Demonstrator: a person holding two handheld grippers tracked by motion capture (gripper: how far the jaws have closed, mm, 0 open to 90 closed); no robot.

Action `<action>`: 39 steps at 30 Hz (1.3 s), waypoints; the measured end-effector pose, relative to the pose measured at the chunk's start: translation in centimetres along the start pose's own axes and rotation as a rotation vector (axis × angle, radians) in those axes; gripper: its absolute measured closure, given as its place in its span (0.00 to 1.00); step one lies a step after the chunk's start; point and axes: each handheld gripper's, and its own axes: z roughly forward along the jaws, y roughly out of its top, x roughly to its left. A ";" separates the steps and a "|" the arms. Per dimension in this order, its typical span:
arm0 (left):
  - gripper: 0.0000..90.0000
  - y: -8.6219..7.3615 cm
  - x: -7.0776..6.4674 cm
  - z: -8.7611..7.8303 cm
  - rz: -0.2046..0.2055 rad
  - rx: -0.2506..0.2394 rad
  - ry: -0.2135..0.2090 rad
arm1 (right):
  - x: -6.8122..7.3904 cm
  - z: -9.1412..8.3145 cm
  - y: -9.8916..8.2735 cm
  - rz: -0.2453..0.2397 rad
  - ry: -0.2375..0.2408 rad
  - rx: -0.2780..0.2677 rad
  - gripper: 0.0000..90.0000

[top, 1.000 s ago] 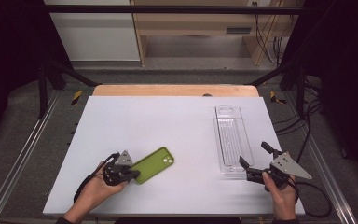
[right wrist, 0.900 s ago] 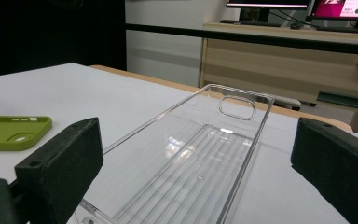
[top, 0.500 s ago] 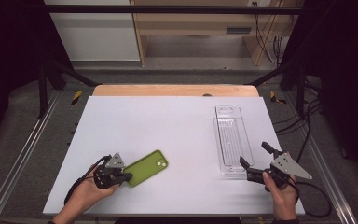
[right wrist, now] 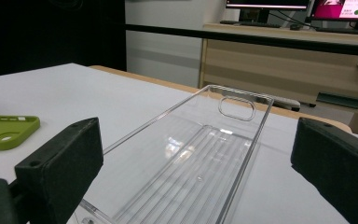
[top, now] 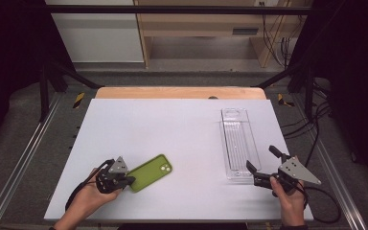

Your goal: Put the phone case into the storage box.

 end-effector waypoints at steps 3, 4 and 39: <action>1.00 0.9 -0.1 -1.0 0.006 -0.064 0.021 | 0.0 0.0 0.0 -0.001 0.002 -0.001 0.03; 1.00 1.2 -0.1 -1.2 0.008 -0.075 0.026 | 0.0 0.0 0.0 -0.001 0.002 0.000 0.03; 0.06 1.7 0.4 2.1 0.010 -0.065 0.027 | -0.1 -0.1 0.1 0.012 0.002 -0.009 0.03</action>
